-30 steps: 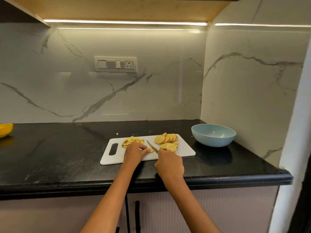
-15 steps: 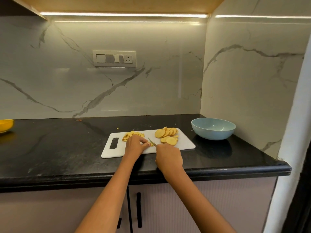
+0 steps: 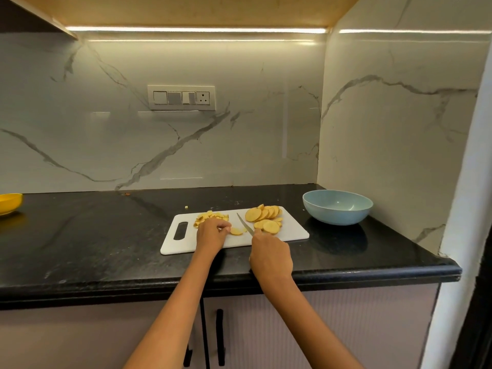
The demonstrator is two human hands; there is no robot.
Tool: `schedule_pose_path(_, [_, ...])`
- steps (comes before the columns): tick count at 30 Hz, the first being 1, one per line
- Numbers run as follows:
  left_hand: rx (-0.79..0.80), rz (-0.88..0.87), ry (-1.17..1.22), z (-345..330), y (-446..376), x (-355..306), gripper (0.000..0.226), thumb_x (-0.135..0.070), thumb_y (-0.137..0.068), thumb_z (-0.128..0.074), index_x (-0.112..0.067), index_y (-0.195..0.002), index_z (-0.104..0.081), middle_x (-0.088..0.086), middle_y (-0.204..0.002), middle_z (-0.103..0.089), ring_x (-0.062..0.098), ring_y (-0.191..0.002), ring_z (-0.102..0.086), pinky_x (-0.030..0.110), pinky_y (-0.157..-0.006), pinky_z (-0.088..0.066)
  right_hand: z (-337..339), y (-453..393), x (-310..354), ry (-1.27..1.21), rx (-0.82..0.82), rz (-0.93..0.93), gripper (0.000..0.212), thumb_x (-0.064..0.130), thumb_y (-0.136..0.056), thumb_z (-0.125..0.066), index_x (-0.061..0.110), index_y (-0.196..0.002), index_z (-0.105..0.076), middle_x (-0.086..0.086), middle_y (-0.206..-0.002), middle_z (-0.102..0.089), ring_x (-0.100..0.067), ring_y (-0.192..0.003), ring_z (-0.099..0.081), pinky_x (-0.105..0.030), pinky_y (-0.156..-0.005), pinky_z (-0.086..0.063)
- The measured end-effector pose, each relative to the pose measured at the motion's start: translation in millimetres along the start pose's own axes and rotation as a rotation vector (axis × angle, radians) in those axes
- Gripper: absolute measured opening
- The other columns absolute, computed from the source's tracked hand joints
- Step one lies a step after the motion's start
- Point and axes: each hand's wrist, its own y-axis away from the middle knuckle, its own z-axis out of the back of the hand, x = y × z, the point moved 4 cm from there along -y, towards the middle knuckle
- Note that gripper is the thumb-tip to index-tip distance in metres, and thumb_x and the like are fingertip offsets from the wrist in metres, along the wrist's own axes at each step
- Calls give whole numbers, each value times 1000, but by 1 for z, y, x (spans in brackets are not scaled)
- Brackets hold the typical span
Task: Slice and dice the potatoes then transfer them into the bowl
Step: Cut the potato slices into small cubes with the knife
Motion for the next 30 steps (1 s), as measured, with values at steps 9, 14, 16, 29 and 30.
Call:
schedule_pose_path(9, [24, 19, 4, -2, -2, 0, 16, -12, -84, -66, -7, -96, -73, 8, -101, -71, 12, -84, -56, 23, -77, -42, 0, 0, 7, 30, 31, 50, 27, 15, -98, -45, 9, -124, -50, -7, -113, -61, -19, -97, -62, -25, -76, -45])
schedule_pose_path(14, [43, 27, 9, -1, -2, -1, 15, -10, -83, -66, -5, -96, -73, 8, -100, -71, 21, -91, -61, 23, -73, -40, 4, 0, 10, 73, 45, 89, 26, 13, -98, -42, 8, -121, -52, -9, -116, -59, -21, -100, -60, -26, -75, -41])
schedule_pose_path(16, [55, 33, 6, 0, -1, -2, 16, -10, -82, -67, -5, -96, -73, 8, -100, -71, 22, -92, -62, 22, -71, -39, 4, -6, 13, 99, 55, 101, 26, 11, -98, -41, 8, -121, -53, -9, -117, -59, -21, -102, -60, -26, -76, -42])
schedule_pose_path(29, [35, 15, 20, 2, 4, -3, 14, -9, -82, -67, -4, -94, -73, 9, -99, -71, 18, -87, -60, 22, -71, -39, 3, -3, 11, 118, 36, 107, 24, 9, -98, -43, 7, -119, -54, -9, -113, -61, -21, -98, -62, -27, -76, -45])
schedule_pose_path(30, [32, 10, 25, 2, 4, -3, 14, -9, -82, -67, -5, -94, -74, 9, -99, -71, 19, -88, -61, 23, -72, -40, 2, -5, 12, 107, 39, 98, 24, 9, -98, -43, 7, -119, -55, -9, -113, -61, -21, -98, -62, -27, -75, -45])
